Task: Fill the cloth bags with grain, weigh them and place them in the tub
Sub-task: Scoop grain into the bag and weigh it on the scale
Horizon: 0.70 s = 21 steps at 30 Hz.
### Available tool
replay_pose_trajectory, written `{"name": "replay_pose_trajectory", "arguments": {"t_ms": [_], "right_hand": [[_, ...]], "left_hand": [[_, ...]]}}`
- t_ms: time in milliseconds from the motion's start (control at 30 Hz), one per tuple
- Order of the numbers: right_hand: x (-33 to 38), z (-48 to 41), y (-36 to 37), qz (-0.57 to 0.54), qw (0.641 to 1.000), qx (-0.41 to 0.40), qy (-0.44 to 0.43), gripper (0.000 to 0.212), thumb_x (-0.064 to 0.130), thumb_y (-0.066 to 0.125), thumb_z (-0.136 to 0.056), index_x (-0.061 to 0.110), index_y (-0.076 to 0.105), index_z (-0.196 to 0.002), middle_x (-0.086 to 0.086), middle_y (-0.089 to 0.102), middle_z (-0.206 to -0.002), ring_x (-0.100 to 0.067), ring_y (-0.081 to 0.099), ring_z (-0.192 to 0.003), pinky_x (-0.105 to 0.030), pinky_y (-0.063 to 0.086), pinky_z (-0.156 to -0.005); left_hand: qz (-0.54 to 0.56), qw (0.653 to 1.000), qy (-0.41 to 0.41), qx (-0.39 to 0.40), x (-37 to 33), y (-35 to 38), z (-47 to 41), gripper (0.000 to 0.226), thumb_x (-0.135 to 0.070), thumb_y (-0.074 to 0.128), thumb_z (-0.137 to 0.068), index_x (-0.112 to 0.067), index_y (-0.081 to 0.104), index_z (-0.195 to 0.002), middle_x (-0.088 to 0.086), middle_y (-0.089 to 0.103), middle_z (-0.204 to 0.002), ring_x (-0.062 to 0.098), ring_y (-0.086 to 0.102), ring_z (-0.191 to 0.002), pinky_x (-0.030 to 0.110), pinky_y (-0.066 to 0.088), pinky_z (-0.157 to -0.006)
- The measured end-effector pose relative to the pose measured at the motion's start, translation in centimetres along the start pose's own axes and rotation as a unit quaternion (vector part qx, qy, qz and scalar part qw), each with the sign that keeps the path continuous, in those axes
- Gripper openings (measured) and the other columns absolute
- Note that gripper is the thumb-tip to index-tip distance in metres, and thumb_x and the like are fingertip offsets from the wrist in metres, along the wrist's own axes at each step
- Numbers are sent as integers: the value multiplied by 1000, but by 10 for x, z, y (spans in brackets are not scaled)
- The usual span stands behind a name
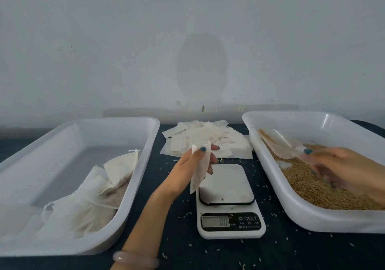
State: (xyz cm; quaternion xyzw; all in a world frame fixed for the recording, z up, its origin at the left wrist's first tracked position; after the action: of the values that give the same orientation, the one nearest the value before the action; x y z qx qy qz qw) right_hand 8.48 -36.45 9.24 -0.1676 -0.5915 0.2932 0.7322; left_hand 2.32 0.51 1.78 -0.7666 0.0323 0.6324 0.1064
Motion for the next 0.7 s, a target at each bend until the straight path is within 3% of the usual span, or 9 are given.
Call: {"name": "replay_pose_trajectory", "arguments": {"t_ms": [33, 133, 233, 300, 367, 467, 533, 600, 700], "right_hand": [[-9, 12, 30, 44, 999, 30, -11, 27, 30, 61, -89, 4, 65, -85, 2, 53, -50, -11, 41, -39, -26, 35, -38], [-20, 14, 68, 162, 987, -12, 2, 25, 26, 51, -100, 6, 60, -87, 2, 55, -59, -10, 45, -47, -25, 38, -48], [-3, 18, 73, 268, 962, 7, 59, 32, 39, 39, -105, 16, 59, -98, -1, 66, -85, -9, 57, -68, -17, 45, -59], [2, 25, 86, 342, 938, 26, 48, 37, 45, 36, -104, 17, 61, -106, 1, 68, -94, -9, 63, -80, -18, 50, -68], [13, 29, 90, 361, 931, -49, -26, 32, 41, 43, -102, 20, 60, -119, 5, 65, -101, -13, 66, -92, -24, 53, -73], [56, 45, 112, 184, 942, -178, -217, 29, 38, 55, -95, 36, 57, -124, 23, 62, -107, 1, 64, -93, -22, 49, -77], [82, 51, 143, 116, 942, -122, -290, 34, 49, 58, -90, 42, 53, -123, 32, 60, -109, 14, 61, -91, -17, 49, -83], [96, 48, 175, 96, 949, -52, -297, 49, 56, 59, -86, 36, 48, -130, 28, 59, -118, 10, 60, -103, -18, 50, -90], [102, 39, 200, 51, 948, -78, -305, 42, 44, 63, -91, 28, 52, -129, 14, 65, -117, -3, 62, -106, -32, 54, -95]], "left_hand": [[10, 1000, 3, 2, -1, 1, 0, 46, -50, 33, -100, -25, 62, -124, 9, 65, -108, 16, 58, -84, 27, 47, -72], [18, 1000, 9, 0, -1, 1, -2, 51, -41, 25, -98, -23, 61, -130, 3, 69, -114, 16, 64, -94, 27, 51, -78], [-30, 999, 13, -20, -6, 4, 1, 39, -48, 26, -100, -59, 61, -114, -32, 61, -119, -12, 52, -117, 11, 44, -94], [-85, 994, 37, -57, -6, 0, 1, 28, -58, 27, -101, -57, 53, -112, -26, 50, -125, -1, 44, -125, 19, 41, -100], [-120, 987, 60, -83, -8, -2, 1, 28, -58, 31, -96, -39, 47, -109, -12, 48, -116, 14, 48, -115, 26, 42, -96], [-108, 985, 99, -95, -18, 1, -1, 32, -52, 38, -95, -28, 58, -101, -10, 59, -96, 4, 55, -88, 17, 45, -77], [-96, 982, 131, -94, -24, 2, 0, 41, -45, 42, -95, -13, 66, -105, 7, 64, -96, 10, 56, -80, 21, 44, -71], [-90, 979, 156, -100, -28, 3, 0, 38, -36, 46, -97, -8, 71, -106, 14, 66, -98, 24, 59, -82, 24, 45, -71], [-54, 977, 166, -120, -30, 4, 2, 33, -32, 50, -95, -10, 73, -99, -3, 71, -86, 12, 63, -75, 17, 47, -68]]}}
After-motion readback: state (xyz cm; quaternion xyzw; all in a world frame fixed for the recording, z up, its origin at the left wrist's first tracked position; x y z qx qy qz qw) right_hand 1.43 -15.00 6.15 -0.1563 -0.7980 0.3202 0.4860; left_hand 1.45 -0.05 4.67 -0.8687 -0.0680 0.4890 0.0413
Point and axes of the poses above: each hand's wrist, its own z-axis away from the middle knuckle, its own y-axis out of the palm, x = y × z, the point moved 2 cm from there along -z, towards the middle knuckle
